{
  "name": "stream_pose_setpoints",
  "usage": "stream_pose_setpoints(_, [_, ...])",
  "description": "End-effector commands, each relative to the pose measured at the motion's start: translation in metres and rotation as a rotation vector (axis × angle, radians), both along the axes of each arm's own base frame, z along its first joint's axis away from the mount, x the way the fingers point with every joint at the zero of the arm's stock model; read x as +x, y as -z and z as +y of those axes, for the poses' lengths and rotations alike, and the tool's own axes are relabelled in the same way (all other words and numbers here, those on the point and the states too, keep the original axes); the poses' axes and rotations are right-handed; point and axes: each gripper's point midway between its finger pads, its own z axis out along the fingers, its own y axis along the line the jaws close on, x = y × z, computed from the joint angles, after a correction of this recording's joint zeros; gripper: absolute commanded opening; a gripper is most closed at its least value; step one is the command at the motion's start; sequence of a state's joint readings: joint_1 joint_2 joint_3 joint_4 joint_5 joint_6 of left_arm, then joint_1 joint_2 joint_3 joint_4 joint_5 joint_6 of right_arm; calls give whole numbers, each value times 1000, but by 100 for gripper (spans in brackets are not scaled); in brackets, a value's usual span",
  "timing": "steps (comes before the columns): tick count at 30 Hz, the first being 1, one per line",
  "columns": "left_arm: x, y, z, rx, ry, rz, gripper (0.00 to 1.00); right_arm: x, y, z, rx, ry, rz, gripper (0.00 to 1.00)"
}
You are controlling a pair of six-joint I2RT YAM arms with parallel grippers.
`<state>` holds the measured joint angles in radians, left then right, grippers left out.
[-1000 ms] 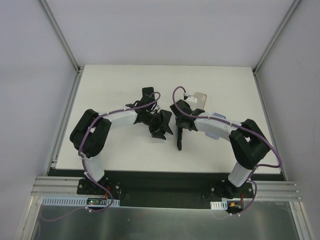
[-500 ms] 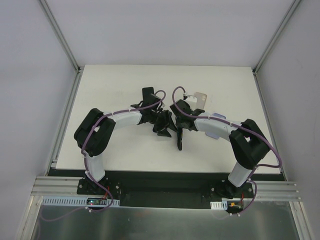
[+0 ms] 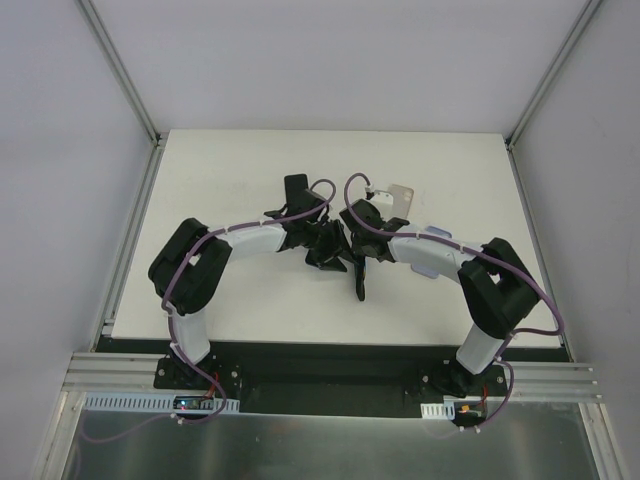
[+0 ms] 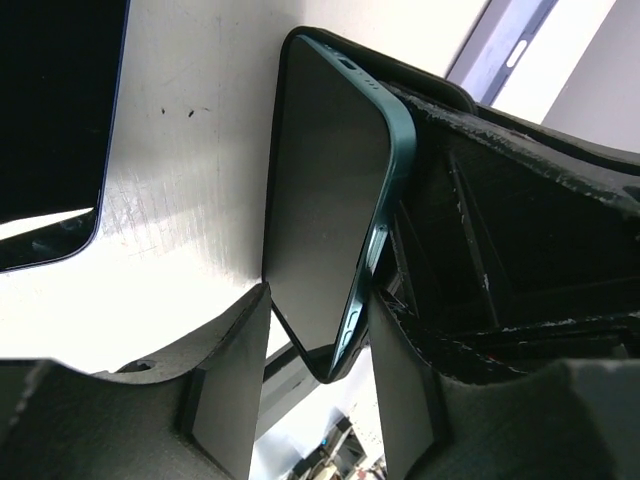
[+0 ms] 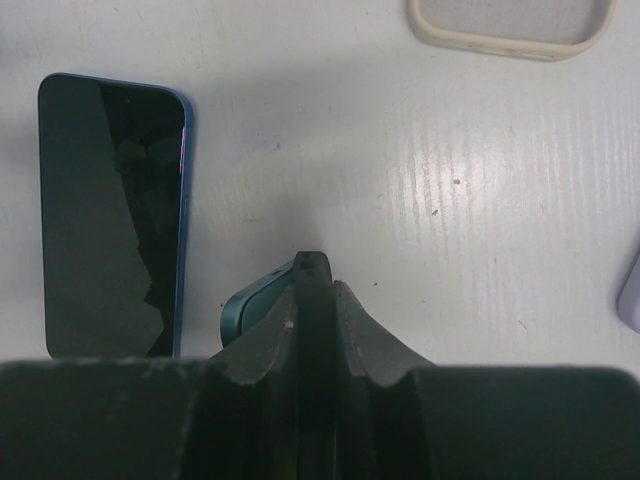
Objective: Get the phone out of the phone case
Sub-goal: Remove the phone case from the phone.
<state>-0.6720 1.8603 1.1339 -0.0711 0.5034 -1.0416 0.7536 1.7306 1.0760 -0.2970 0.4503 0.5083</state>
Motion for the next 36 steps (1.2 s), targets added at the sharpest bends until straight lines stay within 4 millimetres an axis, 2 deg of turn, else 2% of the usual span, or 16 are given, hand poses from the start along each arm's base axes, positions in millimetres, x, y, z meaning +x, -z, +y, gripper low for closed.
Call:
stream_pose_setpoints(1, [14, 41, 25, 251, -73, -121, 41, -105, 76, -40, -190, -85, 429, 1])
stream_pose_setpoints(2, [6, 45, 26, 293, -40, -131, 40, -105, 75, -41, -190, -87, 428, 1])
stream_pose_setpoints(4, [7, 45, 28, 355, -38, -171, 39, -105, 73, -40, -186, -89, 425, 1])
stream_pose_setpoints(6, [-2, 50, 29, 410, -12, -190, 38, -105, 72, -38, -178, -90, 424, 1])
stream_pose_setpoints(15, [-7, 70, 58, 650, -42, -327, 35, -105, 65, -33, -150, -98, 417, 1])
stream_pose_setpoints(21, [-23, 95, 48, 690, 7, -302, 33, -103, 61, -26, -121, -103, 414, 1])
stream_pose_setpoints(27, [-28, 114, 52, 735, 34, -266, 25, -101, 54, -24, -100, -100, 400, 1])
stream_pose_setpoints(30, [-30, 121, 62, 803, 49, -248, 19, -101, 53, -25, -90, -93, 398, 1])
stream_pose_setpoints(33, [-37, 127, 86, 915, 53, -222, 15, -100, 51, -27, -80, -88, 394, 1])
stream_pose_setpoints(35, [-35, 122, 101, 968, 35, -251, 15, -100, 49, -26, -73, -87, 387, 1])
stream_pose_setpoints(36, [-41, 123, 113, 1001, 41, -250, 15, -100, 49, -27, -71, -85, 388, 1])
